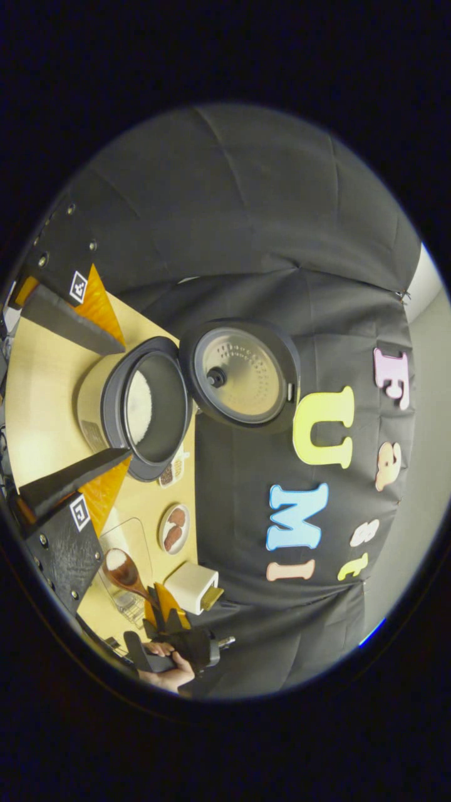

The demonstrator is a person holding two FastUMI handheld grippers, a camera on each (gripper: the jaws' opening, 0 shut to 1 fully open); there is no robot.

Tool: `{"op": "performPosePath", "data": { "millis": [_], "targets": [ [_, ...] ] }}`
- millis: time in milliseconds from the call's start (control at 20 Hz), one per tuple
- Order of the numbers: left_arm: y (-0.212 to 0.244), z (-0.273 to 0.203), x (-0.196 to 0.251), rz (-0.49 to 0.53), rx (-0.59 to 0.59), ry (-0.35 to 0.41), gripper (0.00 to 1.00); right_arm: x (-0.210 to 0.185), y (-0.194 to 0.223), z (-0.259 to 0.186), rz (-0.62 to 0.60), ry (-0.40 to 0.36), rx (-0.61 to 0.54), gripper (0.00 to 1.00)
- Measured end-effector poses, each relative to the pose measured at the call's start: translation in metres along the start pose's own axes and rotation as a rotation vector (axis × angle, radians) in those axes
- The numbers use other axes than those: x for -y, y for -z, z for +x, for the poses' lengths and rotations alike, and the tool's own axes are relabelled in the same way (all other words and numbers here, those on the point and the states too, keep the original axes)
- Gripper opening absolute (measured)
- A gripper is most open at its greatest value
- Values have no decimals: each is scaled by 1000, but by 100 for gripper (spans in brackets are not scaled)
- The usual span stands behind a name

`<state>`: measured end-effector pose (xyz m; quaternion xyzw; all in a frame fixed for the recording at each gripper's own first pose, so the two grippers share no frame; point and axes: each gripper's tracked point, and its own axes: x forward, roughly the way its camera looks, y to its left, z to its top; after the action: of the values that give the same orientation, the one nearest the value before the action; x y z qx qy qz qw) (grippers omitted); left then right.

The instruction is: Close the left gripper, press the button to open the rice cooker; take a wooden spoon from the chopstick holder with the right hand, scoop a spoonful of rice and pour it into the rice cooker, then put the wooden spoon back into the chopstick holder.

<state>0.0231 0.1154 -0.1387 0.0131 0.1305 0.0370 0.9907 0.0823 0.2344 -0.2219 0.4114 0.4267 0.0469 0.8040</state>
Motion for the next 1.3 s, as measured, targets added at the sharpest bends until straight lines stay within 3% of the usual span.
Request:
{"op": "performPosePath", "data": {
  "millis": [300,500,550,600,900,1300],
  "targets": [
    [1,2,2,-6,1,9,92,-33,-33,-17,128,-92,5,23],
    [4,3,-1,-11,-1,-5,94,-68,-41,-21,124,-163,-19,23],
    [5,3,-3,-14,-3,-8,94,-79,-42,-20,124,-185,-25,19],
    [6,3,-4,-18,-5,-11,94,-90,-41,-21,128,-205,-35,23],
    [16,5,-13,-31,-18,-34,94,-169,-26,-14,87,-303,-97,23],
    [22,7,-39,-43,-27,-84,92,-255,12,26,-2,-367,-169,23]
  ]
}}
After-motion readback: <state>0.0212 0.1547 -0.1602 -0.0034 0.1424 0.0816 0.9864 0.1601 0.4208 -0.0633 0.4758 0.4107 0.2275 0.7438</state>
